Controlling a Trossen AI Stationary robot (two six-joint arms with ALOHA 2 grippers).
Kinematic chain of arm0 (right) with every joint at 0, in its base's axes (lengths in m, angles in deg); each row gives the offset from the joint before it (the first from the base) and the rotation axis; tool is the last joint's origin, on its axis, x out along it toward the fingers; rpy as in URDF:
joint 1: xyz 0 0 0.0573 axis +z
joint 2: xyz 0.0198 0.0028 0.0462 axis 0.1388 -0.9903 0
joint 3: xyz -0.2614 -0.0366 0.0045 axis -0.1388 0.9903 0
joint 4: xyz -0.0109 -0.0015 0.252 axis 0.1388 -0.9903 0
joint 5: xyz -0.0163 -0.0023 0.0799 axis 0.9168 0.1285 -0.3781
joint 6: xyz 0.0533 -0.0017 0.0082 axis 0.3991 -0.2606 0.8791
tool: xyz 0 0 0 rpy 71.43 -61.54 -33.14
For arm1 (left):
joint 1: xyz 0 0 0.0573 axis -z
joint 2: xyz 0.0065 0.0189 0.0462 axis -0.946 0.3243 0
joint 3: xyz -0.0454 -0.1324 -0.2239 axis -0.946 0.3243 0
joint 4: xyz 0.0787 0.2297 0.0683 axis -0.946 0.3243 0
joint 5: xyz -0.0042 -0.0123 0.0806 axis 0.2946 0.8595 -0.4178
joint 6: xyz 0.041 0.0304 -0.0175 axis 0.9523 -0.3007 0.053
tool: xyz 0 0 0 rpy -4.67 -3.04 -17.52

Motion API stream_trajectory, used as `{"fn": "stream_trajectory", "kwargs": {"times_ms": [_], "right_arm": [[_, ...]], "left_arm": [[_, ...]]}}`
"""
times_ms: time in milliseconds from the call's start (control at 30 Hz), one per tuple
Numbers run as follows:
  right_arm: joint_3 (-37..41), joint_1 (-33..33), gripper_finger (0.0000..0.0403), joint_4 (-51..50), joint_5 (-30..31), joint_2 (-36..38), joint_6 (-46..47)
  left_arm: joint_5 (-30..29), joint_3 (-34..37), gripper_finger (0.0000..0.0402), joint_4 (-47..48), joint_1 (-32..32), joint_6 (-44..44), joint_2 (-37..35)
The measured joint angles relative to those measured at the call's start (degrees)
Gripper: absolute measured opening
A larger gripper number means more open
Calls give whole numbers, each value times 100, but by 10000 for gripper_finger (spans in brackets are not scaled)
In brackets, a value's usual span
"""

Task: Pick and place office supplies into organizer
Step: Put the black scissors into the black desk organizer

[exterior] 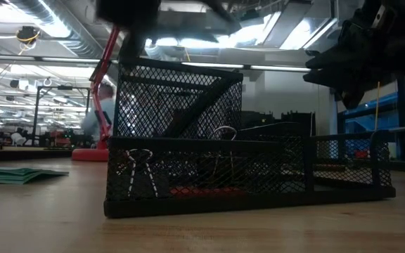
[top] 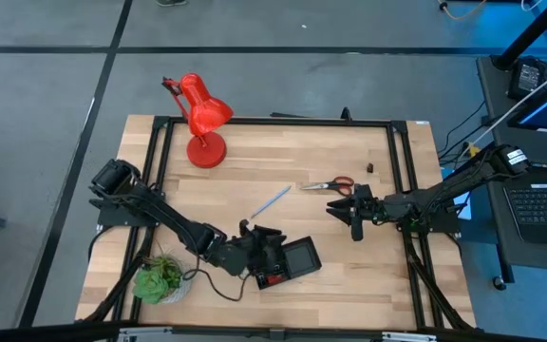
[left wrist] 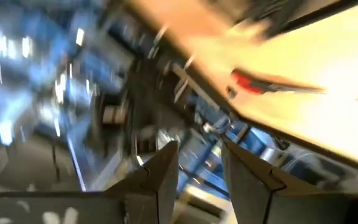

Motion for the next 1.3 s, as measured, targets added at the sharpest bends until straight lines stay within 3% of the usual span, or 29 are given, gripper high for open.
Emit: {"fn": "stream_trajectory", "kwargs": {"times_ms": [233,433,567,633,767,900,1100,1300], "right_arm": [[0,0,122,-4,0,0,-134],[0,-37,122,-1,-7,0,-471],[0,-144,122,-2,-4,0,-473],[2,-203,122,-4,-6,0,-477],[2,-305,122,-19,-7,0,-721],[1,-420,122,-109,-13,0,-908],[2,-809,122,-992,-71,0,-565],[2,-1317,122,-1551,-801,0,-284]], "left_arm": [[-1218,-2,108,-1249,23,-2435,-156],[-1726,-1,101,-1028,-40,-4558,-759],[-1760,0,97,-196,-125,-6335,-1378],[-1545,0,95,587,-191,-7420,-1720],[-378,0,93,2204,-410,-9663,-2293],[478,0,93,3172,-669,-11136,-2544],[600,542,94,2913,-834,-11760,-2546],[678,1530,94,1655,-980,-12070,-2576]]}}
